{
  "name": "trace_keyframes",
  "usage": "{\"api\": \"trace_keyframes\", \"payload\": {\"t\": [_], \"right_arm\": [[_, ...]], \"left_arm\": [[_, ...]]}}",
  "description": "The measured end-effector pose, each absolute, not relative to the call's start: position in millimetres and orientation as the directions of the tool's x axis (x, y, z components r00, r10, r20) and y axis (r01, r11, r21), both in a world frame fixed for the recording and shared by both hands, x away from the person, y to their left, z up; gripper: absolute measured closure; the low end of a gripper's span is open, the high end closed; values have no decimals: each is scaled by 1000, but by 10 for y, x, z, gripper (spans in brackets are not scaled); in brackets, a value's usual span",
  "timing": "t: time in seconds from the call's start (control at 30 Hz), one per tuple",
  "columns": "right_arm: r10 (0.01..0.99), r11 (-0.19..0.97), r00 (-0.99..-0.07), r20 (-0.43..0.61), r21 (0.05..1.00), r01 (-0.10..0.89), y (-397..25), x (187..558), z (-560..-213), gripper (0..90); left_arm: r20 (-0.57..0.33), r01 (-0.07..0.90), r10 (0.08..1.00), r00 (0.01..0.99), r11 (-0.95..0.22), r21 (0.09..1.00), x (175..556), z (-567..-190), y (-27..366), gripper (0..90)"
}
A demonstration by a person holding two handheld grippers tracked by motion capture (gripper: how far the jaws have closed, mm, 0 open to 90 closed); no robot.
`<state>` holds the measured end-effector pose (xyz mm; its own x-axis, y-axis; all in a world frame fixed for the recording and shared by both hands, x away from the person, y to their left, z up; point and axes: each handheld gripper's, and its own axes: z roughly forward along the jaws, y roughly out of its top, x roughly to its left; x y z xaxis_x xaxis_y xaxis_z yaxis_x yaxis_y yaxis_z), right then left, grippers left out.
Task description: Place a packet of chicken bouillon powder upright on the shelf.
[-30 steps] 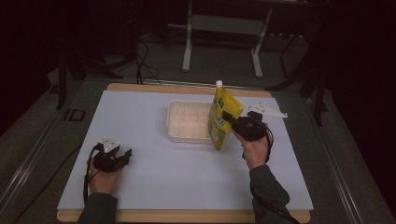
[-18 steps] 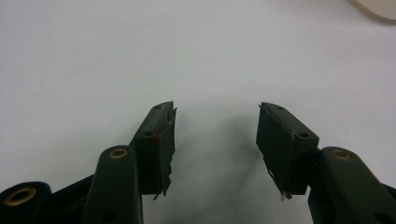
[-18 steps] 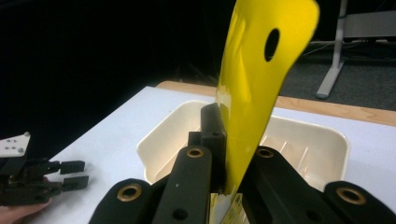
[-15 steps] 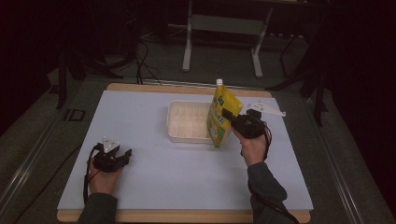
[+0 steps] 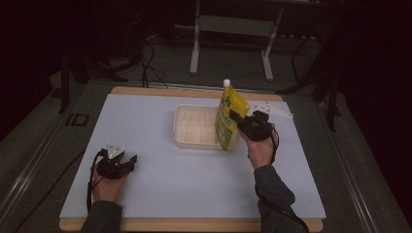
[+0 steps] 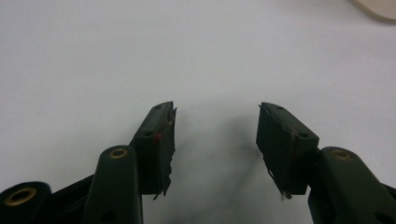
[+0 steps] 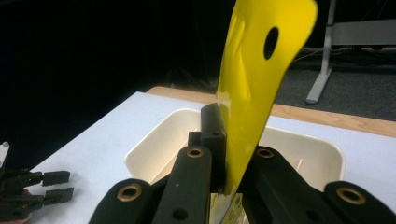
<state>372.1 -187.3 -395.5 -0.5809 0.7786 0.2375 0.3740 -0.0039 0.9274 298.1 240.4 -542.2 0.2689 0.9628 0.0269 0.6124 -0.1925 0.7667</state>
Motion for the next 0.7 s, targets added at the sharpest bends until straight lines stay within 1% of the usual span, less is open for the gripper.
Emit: {"api": "trace_keyframes", "payload": {"t": [0.5,0.7], "right_arm": [[793,-12,-561,237,927,376,-1851,3806,-3961,900],[809,17,-552,203,930,367,-1782,3867,-3964,900]], "left_arm": [[28,613,963,269,-194,766,2981,-5422,2403,463],[26,613,963,269,-192,766,2982,-5422,2405,463]]}}
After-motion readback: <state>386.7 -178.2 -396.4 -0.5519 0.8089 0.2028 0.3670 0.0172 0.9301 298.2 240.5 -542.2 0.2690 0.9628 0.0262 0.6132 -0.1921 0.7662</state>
